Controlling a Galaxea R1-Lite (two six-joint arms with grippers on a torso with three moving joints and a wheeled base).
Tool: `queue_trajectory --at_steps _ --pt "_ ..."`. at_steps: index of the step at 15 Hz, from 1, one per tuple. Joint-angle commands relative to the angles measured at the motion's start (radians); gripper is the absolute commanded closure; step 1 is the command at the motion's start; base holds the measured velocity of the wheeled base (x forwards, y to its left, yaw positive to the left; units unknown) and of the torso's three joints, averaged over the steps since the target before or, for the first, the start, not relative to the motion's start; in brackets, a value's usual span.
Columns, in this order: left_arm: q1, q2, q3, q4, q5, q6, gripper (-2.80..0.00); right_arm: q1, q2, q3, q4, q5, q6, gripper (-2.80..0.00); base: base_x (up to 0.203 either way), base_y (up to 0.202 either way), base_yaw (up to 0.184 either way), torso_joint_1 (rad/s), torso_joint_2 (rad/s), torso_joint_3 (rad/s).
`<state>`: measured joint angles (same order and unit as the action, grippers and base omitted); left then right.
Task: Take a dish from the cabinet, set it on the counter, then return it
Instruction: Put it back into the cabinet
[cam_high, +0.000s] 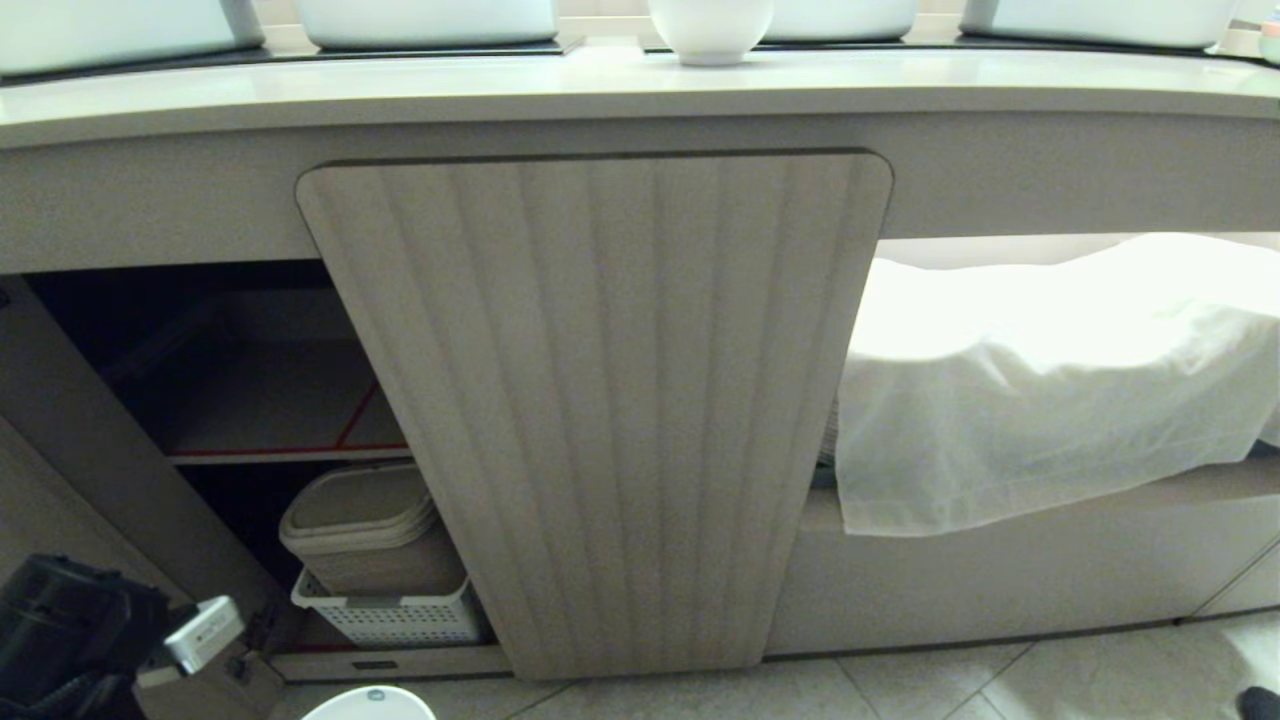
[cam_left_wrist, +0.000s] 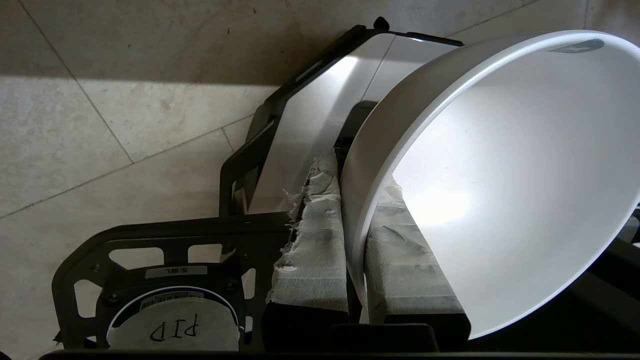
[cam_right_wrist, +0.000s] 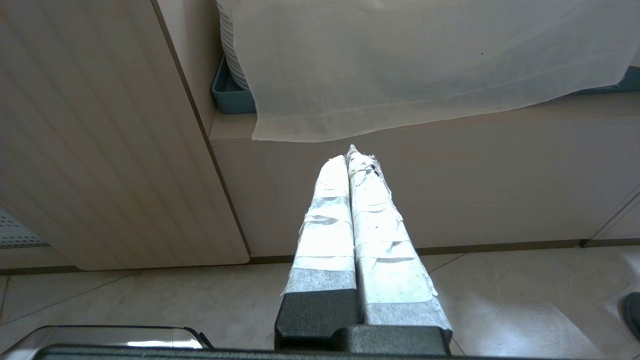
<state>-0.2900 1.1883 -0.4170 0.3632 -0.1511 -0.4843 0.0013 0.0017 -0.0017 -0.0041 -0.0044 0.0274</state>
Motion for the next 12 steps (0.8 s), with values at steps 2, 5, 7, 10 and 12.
queue_trajectory --at_steps 2,5,7,10,12 --pt "0.000 0.002 0.001 0.002 -0.001 -0.004 0.00 0.000 0.000 0.000 0.000 0.000 0.000 0.00 0.000 0.000 0.000 0.000 0.00 0.000" --pt "0.000 0.002 0.001 0.000 -0.002 -0.004 0.00 0.000 0.000 0.000 0.000 0.000 0.000 0.00 0.000 0.000 0.000 0.000 0.00 0.000" --pt "0.000 0.002 0.001 0.000 -0.002 -0.004 0.00 0.000 0.000 0.000 0.000 0.000 0.000 0.00 0.000 0.000 0.000 0.000 0.00 0.000" --pt "0.000 0.002 0.004 0.000 -0.002 -0.004 0.00 0.000 0.000 0.000 0.000 0.000 0.000 0.00 0.000 0.000 0.000 0.000 0.00 0.000" --pt "0.000 0.002 0.006 0.000 -0.002 -0.004 0.00 0.000 0.000 0.000 0.000 0.000 0.000 0.00 0.000 0.000 0.000 0.000 0.00 0.000"
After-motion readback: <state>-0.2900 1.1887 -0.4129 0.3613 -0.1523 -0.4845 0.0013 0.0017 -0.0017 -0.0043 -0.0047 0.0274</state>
